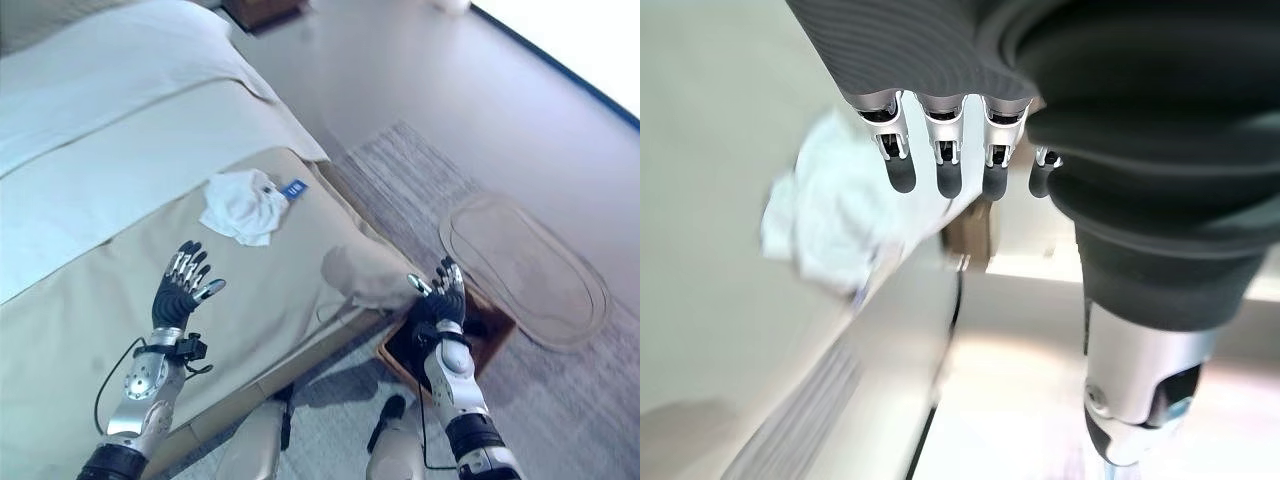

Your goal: Pick up clothes into the bucket

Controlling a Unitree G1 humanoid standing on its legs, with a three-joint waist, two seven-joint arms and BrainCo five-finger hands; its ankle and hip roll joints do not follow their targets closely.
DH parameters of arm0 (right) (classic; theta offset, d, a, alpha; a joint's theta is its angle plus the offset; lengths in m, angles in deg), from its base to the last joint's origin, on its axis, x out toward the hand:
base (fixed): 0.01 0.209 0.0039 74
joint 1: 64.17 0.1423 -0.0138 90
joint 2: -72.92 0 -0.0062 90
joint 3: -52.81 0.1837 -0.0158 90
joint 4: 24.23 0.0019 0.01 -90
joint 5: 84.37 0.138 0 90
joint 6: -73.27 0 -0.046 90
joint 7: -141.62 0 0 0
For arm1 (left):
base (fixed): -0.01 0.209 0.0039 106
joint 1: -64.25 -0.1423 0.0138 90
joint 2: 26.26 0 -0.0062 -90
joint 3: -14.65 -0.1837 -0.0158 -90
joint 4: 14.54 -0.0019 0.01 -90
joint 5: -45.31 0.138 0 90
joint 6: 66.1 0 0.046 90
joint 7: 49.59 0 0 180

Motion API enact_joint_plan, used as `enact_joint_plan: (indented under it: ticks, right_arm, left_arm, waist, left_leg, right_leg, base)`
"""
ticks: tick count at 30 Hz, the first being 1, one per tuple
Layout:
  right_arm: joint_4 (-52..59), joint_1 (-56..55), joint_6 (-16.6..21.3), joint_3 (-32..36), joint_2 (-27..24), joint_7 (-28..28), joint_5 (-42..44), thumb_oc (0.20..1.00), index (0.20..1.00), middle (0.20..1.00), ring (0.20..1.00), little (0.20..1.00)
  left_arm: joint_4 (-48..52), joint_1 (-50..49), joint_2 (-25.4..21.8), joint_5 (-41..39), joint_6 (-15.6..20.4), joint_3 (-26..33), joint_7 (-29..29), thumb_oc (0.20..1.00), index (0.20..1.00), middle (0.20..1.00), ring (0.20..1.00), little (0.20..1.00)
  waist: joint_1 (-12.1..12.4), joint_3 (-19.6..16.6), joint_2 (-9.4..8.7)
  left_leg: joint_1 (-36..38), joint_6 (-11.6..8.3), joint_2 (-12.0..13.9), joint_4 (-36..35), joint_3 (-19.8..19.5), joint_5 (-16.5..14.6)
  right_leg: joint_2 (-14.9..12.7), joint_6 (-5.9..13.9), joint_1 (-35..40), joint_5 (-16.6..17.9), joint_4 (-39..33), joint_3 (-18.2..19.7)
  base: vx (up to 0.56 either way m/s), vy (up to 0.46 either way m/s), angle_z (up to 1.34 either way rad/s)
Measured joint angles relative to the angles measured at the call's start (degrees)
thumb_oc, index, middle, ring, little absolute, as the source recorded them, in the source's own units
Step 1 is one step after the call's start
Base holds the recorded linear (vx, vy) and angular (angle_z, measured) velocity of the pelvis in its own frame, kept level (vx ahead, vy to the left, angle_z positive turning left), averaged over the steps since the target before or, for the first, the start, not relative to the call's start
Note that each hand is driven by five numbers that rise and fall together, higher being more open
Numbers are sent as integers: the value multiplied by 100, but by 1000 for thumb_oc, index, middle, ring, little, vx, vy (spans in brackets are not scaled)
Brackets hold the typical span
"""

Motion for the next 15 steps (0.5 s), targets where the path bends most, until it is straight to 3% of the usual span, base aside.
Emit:
enact_joint_plan:
  ticks: [2,4,8,10,15]
  right_arm:
    - [3,23,-11,-3,-12,5,-11,1000,1000,1000,1000,1000]
    - [4,29,-23,4,75,34,-16,1000,1000,1000,1000,1000]
    - [3,57,-56,83,347,60,-14,1000,1000,1000,1000,1000]
    - [3,64,-58,95,348,60,-13,1000,1000,1000,1000,1000]
    - [-1,-5,-98,198,313,57,-13,1000,1000,1000,1000,1000]
  left_arm:
    - [-11,-67,-28,25,-62,14,0,1000,1000,1000,1000,1000]
    - [-11,-112,-112,118,-102,51,-6,1000,1000,1000,1000,1000]
    - [-49,-80,-320,503,-116,137,2,1000,1000,1000,1000,1000]
    - [-112,-95,-296,545,-141,160,-1,1000,1000,1000,1000,1000]
    - [-205,-84,-264,711,-225,205,6,1000,1000,1000,1000,1000]
  waist:
    - [127,-149,-34]
    - [102,-330,-181]
    - [109,-595,-532]
    - [109,-635,-550]
    - [82,-964,-558]
  left_leg:
    - [-2,85,0,131,285,84]
    - [57,62,-152,160,348,70]
    - [290,105,-237,62,427,70]
    - [399,108,-270,27,450,69]
    - [470,383,-520,68,491,-136]
  right_leg:
    - [-94,16,24,-48,2,70]
    - [-188,124,132,67,-120,88]
    - [-224,143,384,214,-336,100]
    - [-249,146,459,210,-345,126]
    - [-487,144,454,138,-211,244]
  base:
    - [166,130,16]
    - [132,105,-4]
    - [158,164,-1]
    - [106,141,-7]
    - [105,185,-3]
